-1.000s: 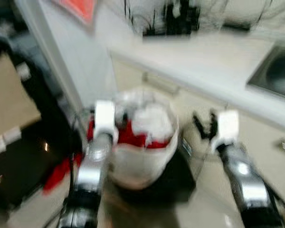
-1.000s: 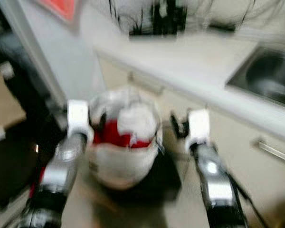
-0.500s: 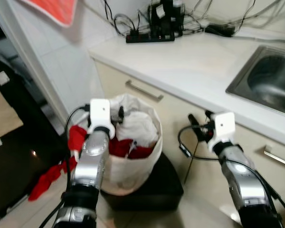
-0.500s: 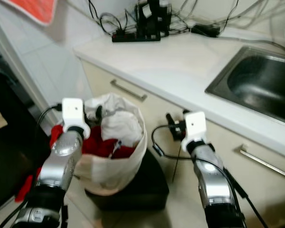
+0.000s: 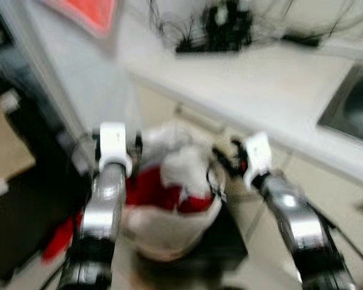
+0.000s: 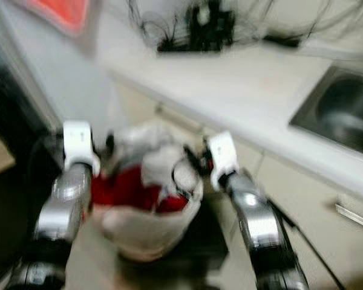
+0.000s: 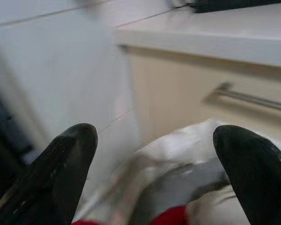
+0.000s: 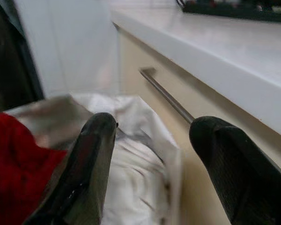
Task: Clothes washing
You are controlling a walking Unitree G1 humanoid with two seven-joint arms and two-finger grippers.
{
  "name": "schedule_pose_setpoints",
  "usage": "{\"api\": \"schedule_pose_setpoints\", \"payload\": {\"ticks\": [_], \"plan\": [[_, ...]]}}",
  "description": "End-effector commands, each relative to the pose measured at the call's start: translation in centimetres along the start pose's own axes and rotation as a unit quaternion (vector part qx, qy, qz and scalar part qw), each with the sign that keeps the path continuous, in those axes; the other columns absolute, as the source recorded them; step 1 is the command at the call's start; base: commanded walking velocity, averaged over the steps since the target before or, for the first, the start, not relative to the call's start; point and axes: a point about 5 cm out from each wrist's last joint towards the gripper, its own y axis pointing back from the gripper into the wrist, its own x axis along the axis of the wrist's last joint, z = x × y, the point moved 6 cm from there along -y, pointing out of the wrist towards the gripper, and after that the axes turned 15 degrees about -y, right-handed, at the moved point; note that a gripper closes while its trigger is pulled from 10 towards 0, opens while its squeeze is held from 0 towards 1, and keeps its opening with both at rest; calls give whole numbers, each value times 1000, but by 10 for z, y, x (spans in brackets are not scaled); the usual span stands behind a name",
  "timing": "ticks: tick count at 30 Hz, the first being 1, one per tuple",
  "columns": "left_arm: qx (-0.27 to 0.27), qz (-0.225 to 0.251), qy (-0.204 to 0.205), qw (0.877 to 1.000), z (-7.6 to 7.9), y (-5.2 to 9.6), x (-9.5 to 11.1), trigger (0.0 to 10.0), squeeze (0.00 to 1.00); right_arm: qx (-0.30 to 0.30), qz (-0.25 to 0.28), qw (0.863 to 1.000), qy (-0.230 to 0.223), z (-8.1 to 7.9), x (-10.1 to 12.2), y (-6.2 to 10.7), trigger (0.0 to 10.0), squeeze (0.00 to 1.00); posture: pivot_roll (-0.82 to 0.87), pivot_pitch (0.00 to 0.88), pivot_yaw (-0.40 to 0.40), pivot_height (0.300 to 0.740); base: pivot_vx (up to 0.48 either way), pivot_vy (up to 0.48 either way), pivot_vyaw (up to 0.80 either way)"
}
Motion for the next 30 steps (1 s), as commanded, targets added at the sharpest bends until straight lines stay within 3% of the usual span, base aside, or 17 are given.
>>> {"api": "schedule_pose_setpoints", "payload": {"ticks": [1,4,9,13,15,23,30], "plan": [[12,3,-14,1000,-4,-1,4,10000,0,15,-12,1000,10,-6,1,-8,10000,0,-166,0,94,740,480,0,0],[25,-6,-24,999,-9,-2,1,10000,0,32,-5,999,21,-11,14,-17,10000,0,-164,0,96,740,0,0,0],[35,-13,-34,999,-13,0,-2,10000,0,34,7,999,21,-5,30,-25,10000,0,-150,0,94,740,0,0,0],[32,-11,-35,999,-12,3,-3,10000,0,-14,25,1000,4,8,37,-34,10000,0,-137,0,88,740,0,0,0],[33,-7,-39,999,-12,4,-1,10000,0,-24,25,999,0,7,35,-36,10000,0,-137,0,88,740,0,0,0],[38,-12,-40,998,-13,6,-3,10000,0,-51,29,997,-40,7,25,-34,10000,0,-126,0,77,693,0,0,0],[22,-9,-53,998,-5,4,-1,10000,0,-66,59,995,-40,14,34,-31,10000,0,-135,0,81,663,0,0,0]]}}
